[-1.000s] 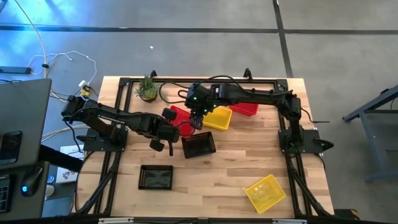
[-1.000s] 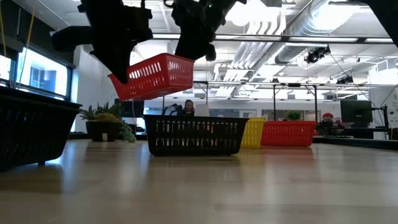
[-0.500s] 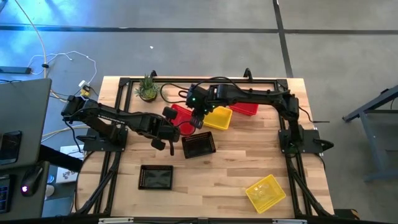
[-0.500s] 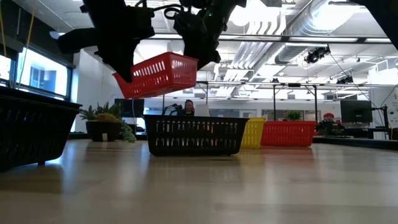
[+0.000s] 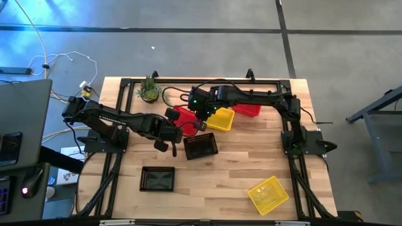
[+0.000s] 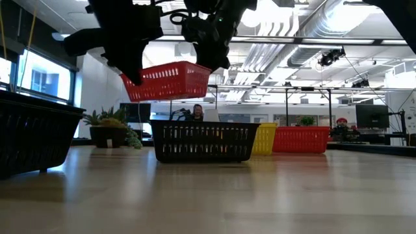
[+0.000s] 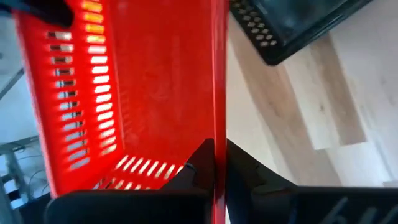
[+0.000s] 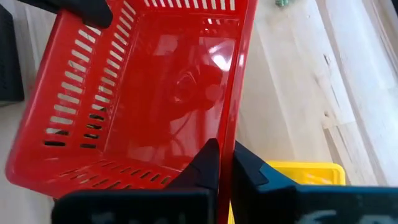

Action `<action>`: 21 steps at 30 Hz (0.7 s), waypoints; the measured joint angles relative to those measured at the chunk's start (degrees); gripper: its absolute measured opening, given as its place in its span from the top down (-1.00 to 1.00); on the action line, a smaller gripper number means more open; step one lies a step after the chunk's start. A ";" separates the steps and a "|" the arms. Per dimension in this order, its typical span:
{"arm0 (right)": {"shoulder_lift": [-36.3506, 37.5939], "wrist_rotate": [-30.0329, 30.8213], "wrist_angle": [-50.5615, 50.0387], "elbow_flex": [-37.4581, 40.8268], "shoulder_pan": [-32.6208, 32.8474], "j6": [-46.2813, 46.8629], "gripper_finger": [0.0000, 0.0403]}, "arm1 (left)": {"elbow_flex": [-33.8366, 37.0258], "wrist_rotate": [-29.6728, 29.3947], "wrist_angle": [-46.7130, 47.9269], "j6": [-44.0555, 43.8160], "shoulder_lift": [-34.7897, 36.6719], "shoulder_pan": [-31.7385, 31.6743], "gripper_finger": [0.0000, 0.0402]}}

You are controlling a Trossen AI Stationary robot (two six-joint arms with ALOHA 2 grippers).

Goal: Stack baskets by color
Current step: Stack the red bin on top of the red bin stack

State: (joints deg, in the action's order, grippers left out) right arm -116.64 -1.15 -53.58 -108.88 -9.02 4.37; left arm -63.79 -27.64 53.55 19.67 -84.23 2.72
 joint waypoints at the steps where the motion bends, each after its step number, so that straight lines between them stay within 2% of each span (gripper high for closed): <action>1: 0.00 0.23 -0.01 0.00 0.00 -0.14 0.99 | 0.00 0.47 -0.22 0.01 0.00 0.00 0.94; 12: 0.00 4.63 -2.61 -0.07 -0.11 -0.77 1.00 | 0.00 1.88 -0.18 -3.04 0.00 -0.02 0.47; 16: -0.02 7.28 -4.67 -0.55 -0.45 -1.17 1.00 | 0.00 1.81 -0.44 -3.22 0.00 0.22 0.40; 21: -0.02 7.61 -7.60 -0.55 -1.11 -1.14 1.00 | 0.00 0.79 -0.77 -4.70 0.00 1.34 0.40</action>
State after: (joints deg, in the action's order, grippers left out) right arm -116.66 6.46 -61.18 -109.43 -10.13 3.23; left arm -63.79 -26.85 52.77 14.97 -84.23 4.07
